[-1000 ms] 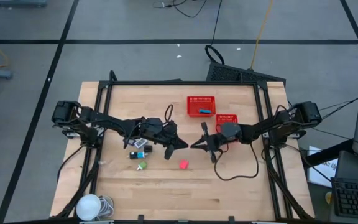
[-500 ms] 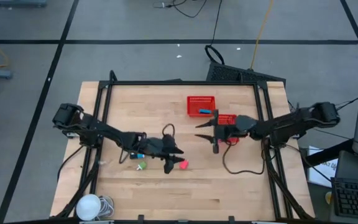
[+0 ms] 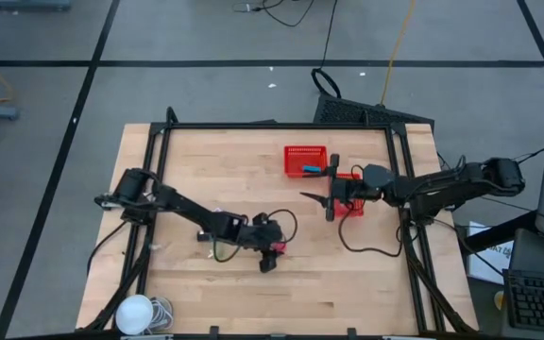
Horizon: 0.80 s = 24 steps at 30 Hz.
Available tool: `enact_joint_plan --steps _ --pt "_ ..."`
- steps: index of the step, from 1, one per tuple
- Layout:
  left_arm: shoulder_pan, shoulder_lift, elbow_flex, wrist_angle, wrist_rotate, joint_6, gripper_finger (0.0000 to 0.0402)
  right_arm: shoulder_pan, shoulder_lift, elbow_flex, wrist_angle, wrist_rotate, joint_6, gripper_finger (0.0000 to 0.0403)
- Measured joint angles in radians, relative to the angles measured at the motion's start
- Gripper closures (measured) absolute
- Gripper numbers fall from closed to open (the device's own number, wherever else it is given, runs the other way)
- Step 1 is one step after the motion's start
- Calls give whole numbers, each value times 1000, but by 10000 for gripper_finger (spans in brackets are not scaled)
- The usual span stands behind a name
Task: Pick & Place Office items
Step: Put the pink charger adapter into the bottom red bin
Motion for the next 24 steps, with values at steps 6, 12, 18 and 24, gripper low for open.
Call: enact_joint_plan --steps 6,12,18,24 --pt "14 -9 13 -202 -10 -83 176 -1 0 0 -12 1 -5 190" --pt "15 -13 19 -266 -30 -107 196 -1 0 0 -40 1 4 190" --pt "17 -18 18 -282 -12 -89 226 -1 0 0 -83 1 28 190" --pt "18 -59 14 -332 46 -52 234 -1 0 0 -96 1 28 192"
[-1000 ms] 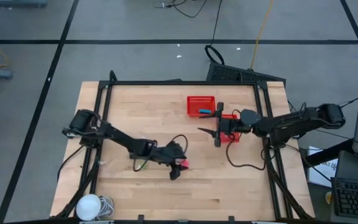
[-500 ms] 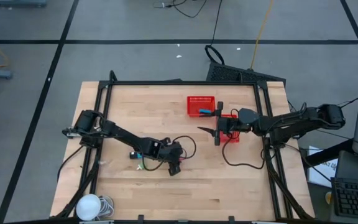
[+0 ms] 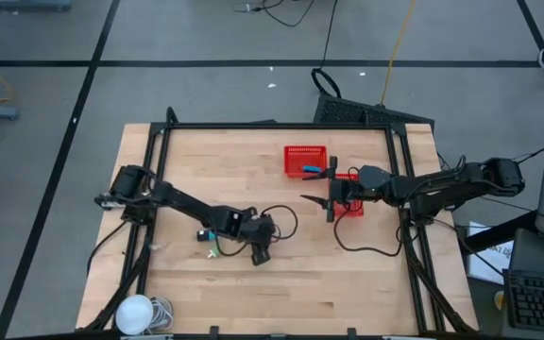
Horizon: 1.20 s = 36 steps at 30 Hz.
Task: Pick & Place Office items
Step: Put the pink charger adapter into the bottom red bin
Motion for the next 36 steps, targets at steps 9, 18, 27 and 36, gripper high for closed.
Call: enact_joint_plan --steps 9,18,27,36 --pt "-8 -59 0 -119 2 5 148 0 0 0 0 0 -1 193" --pt "-28 -54 0 -168 47 -44 111 0 0 0 0 0 -7 194" --pt "-40 -50 0 -218 -69 -41 145 0 0 0 0 -3 -1 196" --pt "-39 -48 0 -195 -76 38 237 0 0 0 0 -4 0 198"
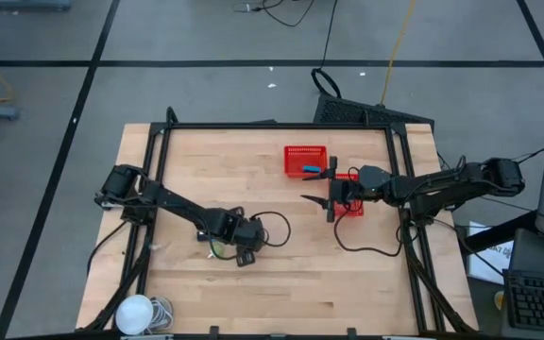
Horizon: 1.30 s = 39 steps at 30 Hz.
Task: Pick & Place Office items
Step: Put the pink charger adapter into the bottom red bin
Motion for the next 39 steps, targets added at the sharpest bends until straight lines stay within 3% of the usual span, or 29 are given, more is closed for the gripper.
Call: enact_joint_plan --steps 5,11,13,16,20,25,31,39 --pt "20 -17 0 58 15 -5 253 2 0 0 -14 -30 -4 201" --pt "59 -125 0 122 56 -43 253 6 21 0 -79 -303 -101 203" --pt "71 -173 1 172 56 -43 253 19 49 0 -86 -327 -144 202" --pt "90 -222 2 292 81 -38 253 54 131 0 -9 -300 -187 197" --pt "116 -237 2 447 215 -31 253 98 260 1 198 -197 -213 178" --pt "136 -237 2 447 270 -29 253 148 360 5 390 -144 -300 144" --pt "151 -237 2 450 270 -37 253 181 371 76 329 -132 -296 127" --pt "157 -237 2 482 291 -61 253 181 371 122 259 -160 -312 153"
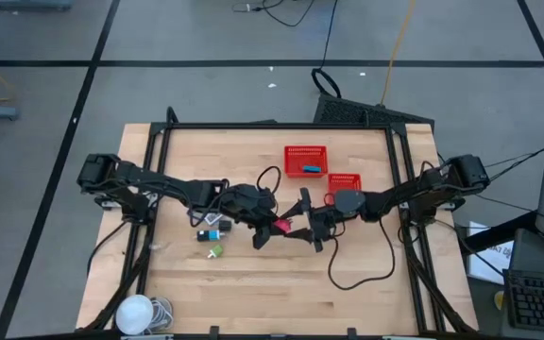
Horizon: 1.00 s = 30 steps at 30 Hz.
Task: Pick & Place Office items
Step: Put the pink charger adapter into the bottom red bin
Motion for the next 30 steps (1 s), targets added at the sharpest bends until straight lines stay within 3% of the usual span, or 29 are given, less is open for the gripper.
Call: enact_joint_plan --steps 12,22,24,30 --pt "-1 2 -2 26 22 -40 253 -1 -2 0 -17 -34 -41 234" --pt "-2 2 -2 42 18 -60 253 -1 -3 0 -25 -76 -40 246" --pt "-2 2 -3 41 12 -59 231 -1 -3 0 -28 -74 -37 246" --pt "7 -10 2 129 -16 -17 111 1 2 -4 -68 -81 -22 250"
